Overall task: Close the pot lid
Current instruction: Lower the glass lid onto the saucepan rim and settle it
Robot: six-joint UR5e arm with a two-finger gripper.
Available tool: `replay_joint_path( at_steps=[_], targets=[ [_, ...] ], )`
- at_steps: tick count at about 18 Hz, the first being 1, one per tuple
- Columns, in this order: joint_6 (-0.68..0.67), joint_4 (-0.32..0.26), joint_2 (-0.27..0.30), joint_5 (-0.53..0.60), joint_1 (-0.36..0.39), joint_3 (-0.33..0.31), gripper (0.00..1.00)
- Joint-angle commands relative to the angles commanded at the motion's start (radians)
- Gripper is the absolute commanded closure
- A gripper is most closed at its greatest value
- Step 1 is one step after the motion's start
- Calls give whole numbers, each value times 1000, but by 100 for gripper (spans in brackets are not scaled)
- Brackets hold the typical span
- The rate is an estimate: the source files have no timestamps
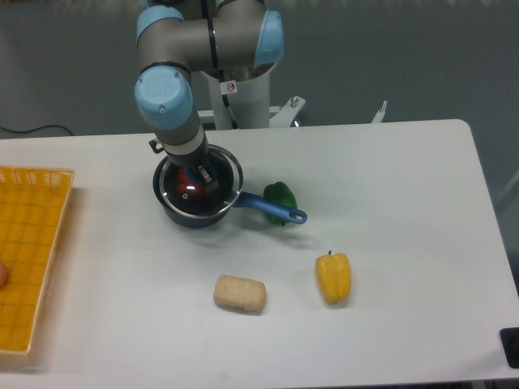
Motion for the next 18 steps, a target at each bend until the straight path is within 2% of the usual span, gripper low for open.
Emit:
replay_joint_path(
  at_steps=[5,18],
  targets=[
    [-26,18,-2,2,-20,-17,63],
    [-28,18,-5,0,-37,-28,62]
  ],
)
